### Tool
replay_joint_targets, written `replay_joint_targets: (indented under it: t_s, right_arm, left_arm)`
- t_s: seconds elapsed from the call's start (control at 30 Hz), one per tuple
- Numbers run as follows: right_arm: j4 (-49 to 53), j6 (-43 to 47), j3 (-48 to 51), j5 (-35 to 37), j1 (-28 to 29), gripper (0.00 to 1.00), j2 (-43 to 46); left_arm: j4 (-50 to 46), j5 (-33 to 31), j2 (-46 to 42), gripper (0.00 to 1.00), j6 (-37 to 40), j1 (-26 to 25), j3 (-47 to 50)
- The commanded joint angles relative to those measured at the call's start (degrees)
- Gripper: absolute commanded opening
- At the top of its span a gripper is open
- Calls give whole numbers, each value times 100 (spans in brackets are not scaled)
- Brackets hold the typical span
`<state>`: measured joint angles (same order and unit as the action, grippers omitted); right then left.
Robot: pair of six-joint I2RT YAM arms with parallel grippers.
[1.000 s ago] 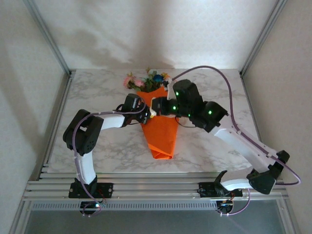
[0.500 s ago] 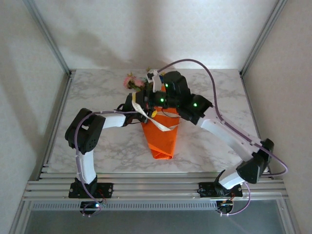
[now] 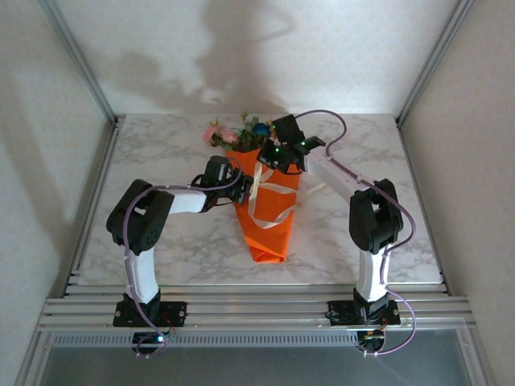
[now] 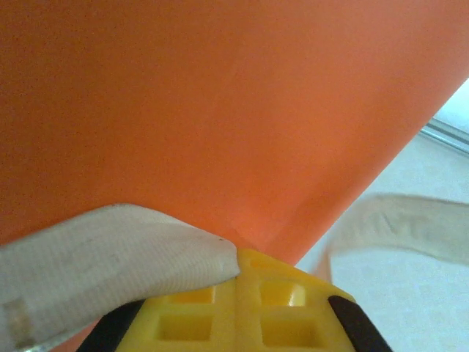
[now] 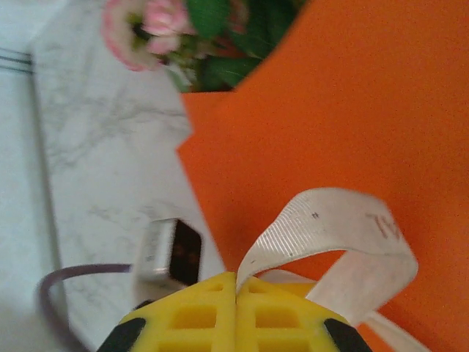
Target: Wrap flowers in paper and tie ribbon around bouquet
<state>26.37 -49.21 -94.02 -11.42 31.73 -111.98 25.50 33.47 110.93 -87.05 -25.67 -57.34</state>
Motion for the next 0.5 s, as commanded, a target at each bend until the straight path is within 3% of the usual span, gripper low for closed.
replay_joint_targets:
  t_s: [0.0, 0.27, 0.47]
  right_arm:
    - [858, -133, -293, 319, -14, 0, -172]
    - [1523, 240, -691, 269, -126, 0, -720]
    - [1894, 797, -1330, -210, -253, 0, -1113]
  left_arm:
    - [141, 1, -358, 0, -101, 1, 92]
    - [43, 18, -676, 0, -95, -17, 132]
    - [-118, 4, -852, 0, -9, -49, 120]
